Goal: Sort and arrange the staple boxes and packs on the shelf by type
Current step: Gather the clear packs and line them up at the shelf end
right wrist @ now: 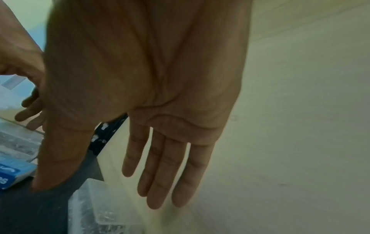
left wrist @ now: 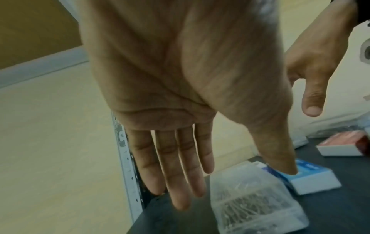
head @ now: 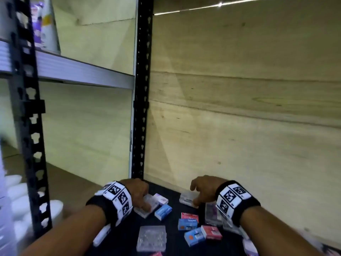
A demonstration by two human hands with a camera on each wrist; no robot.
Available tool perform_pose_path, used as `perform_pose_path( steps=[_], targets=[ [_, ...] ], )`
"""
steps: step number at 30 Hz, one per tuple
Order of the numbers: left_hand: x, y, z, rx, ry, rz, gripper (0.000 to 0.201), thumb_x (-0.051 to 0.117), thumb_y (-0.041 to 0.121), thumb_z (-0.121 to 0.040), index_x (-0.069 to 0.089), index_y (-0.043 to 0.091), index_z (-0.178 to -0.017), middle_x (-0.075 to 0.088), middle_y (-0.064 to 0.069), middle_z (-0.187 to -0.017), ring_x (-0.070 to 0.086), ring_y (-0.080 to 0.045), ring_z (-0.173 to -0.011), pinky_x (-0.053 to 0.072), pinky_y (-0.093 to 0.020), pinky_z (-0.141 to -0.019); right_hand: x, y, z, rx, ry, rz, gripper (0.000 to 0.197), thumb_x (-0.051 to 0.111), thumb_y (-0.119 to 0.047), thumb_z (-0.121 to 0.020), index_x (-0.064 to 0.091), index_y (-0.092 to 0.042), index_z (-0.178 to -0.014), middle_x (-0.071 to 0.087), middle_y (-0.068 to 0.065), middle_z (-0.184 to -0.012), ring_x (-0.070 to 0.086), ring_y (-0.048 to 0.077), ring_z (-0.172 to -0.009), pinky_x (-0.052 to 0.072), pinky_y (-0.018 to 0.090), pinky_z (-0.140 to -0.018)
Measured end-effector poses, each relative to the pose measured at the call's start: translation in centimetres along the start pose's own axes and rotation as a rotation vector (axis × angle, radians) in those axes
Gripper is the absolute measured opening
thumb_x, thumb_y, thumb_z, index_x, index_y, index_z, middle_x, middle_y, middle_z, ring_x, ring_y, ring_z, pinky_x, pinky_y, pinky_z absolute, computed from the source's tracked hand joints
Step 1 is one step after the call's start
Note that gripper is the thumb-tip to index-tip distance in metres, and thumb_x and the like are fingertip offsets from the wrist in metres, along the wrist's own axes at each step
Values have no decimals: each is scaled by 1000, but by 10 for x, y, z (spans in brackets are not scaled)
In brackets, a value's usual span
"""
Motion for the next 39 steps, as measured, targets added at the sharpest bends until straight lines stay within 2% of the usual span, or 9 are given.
perform_pose_path(
  steps=[5, 11, 16, 18, 22, 24, 29, 34, 39],
  targets=[
    [8, -4, -15, -26, -37, 54, 71, 73, 68, -61, 55, 19, -109, 60, 1, -105, 60, -20, -93, 48, -32, -75, 16, -7, -26, -7, -57, 31, 75, 79, -47, -76, 47, -24, -141, 52, 1, -140, 54, 24, -122, 47, 37, -97],
    [4, -14, -27, -3, -123, 96, 57, 79, 44, -69, 64, 12, -113, 60, 5, -94, 55, -12, -82, 44, -24, -66, 13, -11, -42, -16, -27, 134, 75, 84, -41, -72, 52, -19, -136, 56, 4, -135, 56, 26, -119, 49, 35, -96],
    [5, -32, -29, -18, -186, 268, 44, 74, 37, -78, 65, 27, -120, 67, 12, -111, 61, -10, -104, 49, -27, -96, 18, -17, -47, -56, 19, 251, 62, 85, -33, -72, 56, -14, -123, 58, 9, -124, 58, 28, -111, 48, 32, -84],
    [4, -38, -28, -24, -179, 301, 36, 68, 36, -84, 67, 31, -120, 65, 14, -112, 58, -9, -109, 45, -27, -100, 20, -19, -47, -67, 24, 265, 59, 84, -29, -74, 54, -14, -123, 56, 10, -124, 57, 28, -112, 44, 32, -80],
    [9, -42, -28, -33, -217, 409, 32, 54, 23, -91, 67, 23, -121, 60, 9, -106, 55, -12, -99, 45, -20, -77, 20, -26, -47, -96, -4, 274, 65, 78, -22, -79, 45, -18, -135, 52, 12, -130, 54, 31, -115, 47, 38, -86],
    [12, -43, -30, -49, -227, 414, 32, 49, 21, -92, 65, 18, -120, 61, 2, -108, 55, -17, -96, 44, -23, -74, 21, -29, -47, -110, -50, 260, 72, 77, -22, -81, 40, -25, -143, 48, 11, -134, 53, 31, -118, 47, 38, -88],
    [12, -45, -33, -56, -207, 487, 33, 46, 25, -97, 60, 20, -126, 60, -2, -119, 58, -20, -106, 52, -29, -80, 15, -27, -42, -152, -76, 152, 60, 71, -19, -86, 47, -33, -140, 47, 8, -135, 53, 28, -119, 47, 35, -93],
    [14, -47, -38, -45, -135, 559, 30, 42, 28, -101, 56, 21, -127, 56, 0, -113, 57, -15, -98, 52, -17, -68, 9, -21, -38, -156, -49, 46, 53, 68, -18, -86, 51, -31, -134, 56, 4, -125, 57, 22, -110, 47, 29, -85],
    [17, -47, -39, -36, -154, 511, 35, 59, 34, -92, 55, 26, -125, 58, 5, -115, 56, -13, -104, 48, -23, -84, 4, -14, -36, -136, -29, -28, 57, 65, -15, -88, 46, -35, -138, 57, 3, -131, 59, 22, -111, 49, 32, -93]
  ],
)
Point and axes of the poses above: each hand's wrist, its own z-axis away from the middle knuckle, its own x-axis out of the palm, y = z × x, the point moved 7 cm from there along -z, towards the middle knuckle
